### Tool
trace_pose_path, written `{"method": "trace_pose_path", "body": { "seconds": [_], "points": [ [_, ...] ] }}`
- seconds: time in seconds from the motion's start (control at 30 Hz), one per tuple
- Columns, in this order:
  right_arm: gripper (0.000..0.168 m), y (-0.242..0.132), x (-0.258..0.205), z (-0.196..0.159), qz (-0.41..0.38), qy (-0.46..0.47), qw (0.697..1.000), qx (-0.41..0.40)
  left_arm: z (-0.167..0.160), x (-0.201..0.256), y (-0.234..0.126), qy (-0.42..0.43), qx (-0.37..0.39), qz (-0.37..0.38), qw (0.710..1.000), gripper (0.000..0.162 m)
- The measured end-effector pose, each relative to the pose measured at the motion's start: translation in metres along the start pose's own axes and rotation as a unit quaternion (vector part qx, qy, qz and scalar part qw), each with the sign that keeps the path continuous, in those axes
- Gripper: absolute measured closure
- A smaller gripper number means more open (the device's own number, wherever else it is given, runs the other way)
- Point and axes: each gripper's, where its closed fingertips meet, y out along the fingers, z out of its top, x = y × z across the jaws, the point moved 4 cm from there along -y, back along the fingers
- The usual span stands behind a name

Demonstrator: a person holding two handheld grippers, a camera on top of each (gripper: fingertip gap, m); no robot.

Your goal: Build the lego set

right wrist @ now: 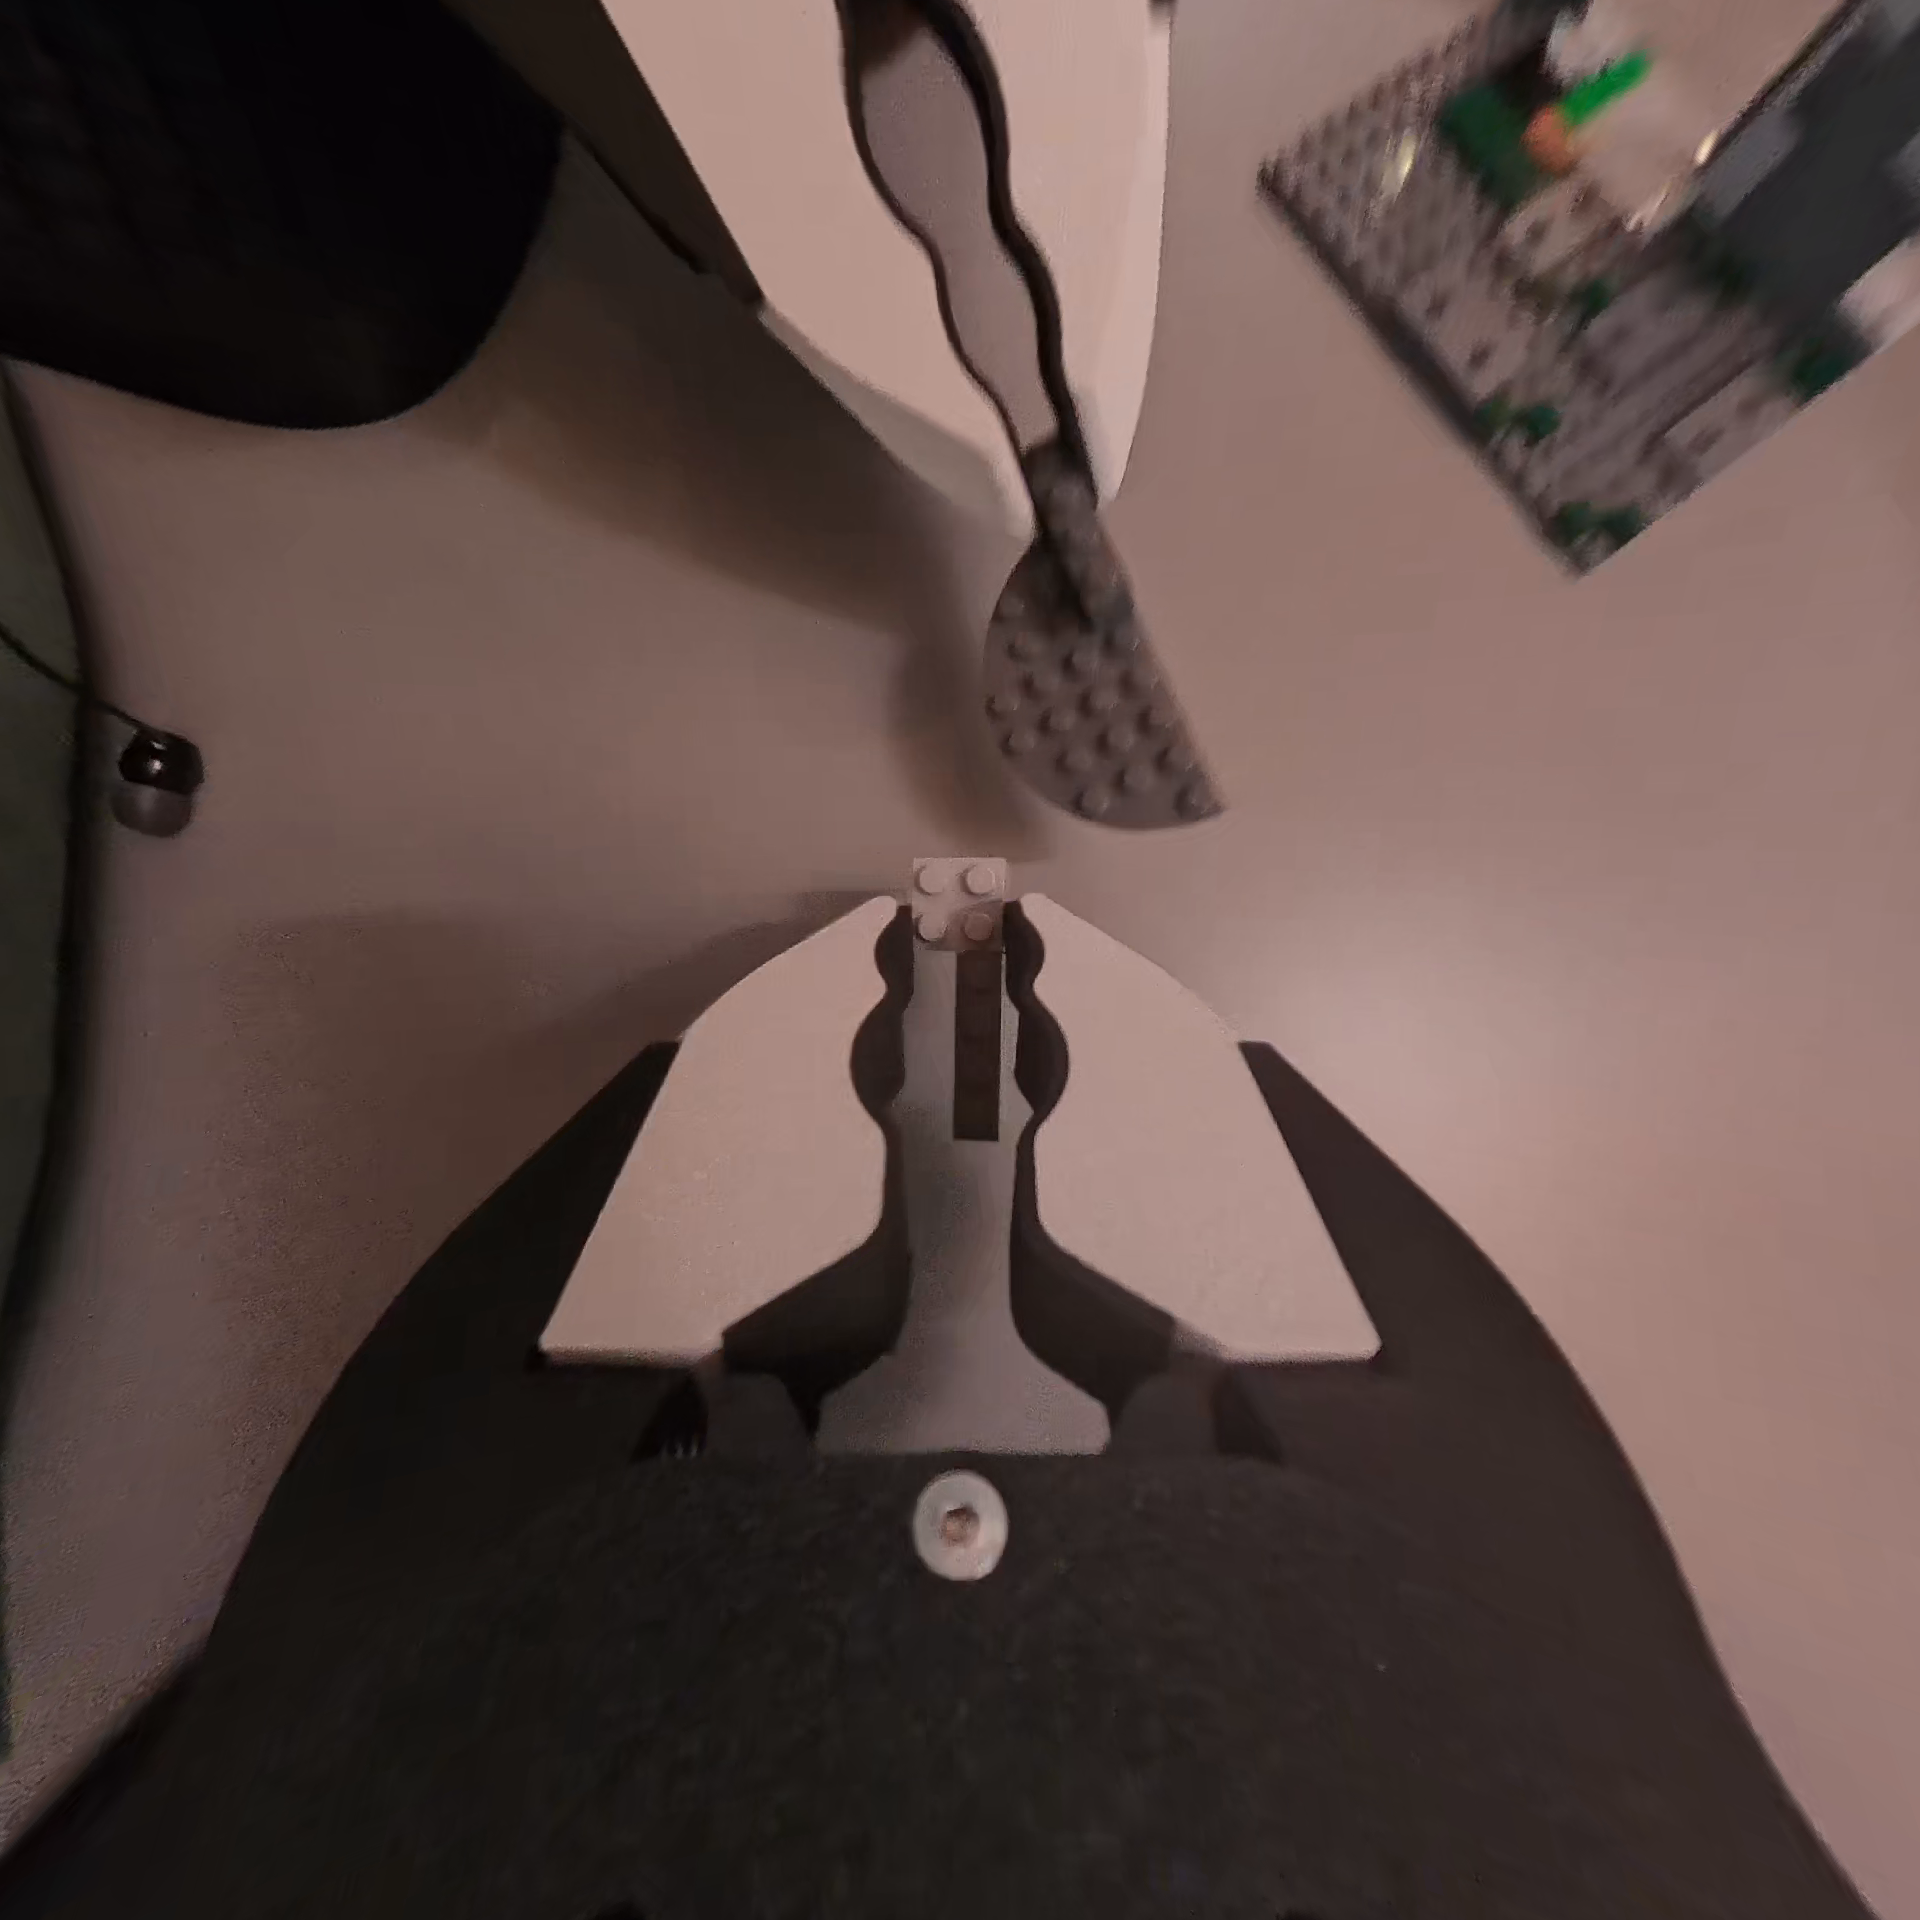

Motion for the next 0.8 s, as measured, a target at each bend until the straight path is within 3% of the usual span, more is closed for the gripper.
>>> {"method": "trace_pose_path", "body": {
  "seconds": [0.13, 0.27, 0.8],
  "points": [
    [0.152, -0.014, 0.007, 0.025, -0.045, -0.113, 0.993, -0.007, 0.003, 0.006, 0.001, 0.009, 0.003, -0.010, 1.000, 0.154],
    [0.152, -0.001, 0.008, 0.031, -0.052, -0.168, 0.983, -0.042, 0.006, 0.013, 0.003, 0.018, 0.008, -0.022, 1.000, 0.154],
    [0.147, 0.009, 0.001, 0.026, 0.014, -0.159, 0.985, -0.072, 0.009, 0.021, 0.003, -0.021, 0.035, -0.075, 0.996, 0.154]
  ]
}}
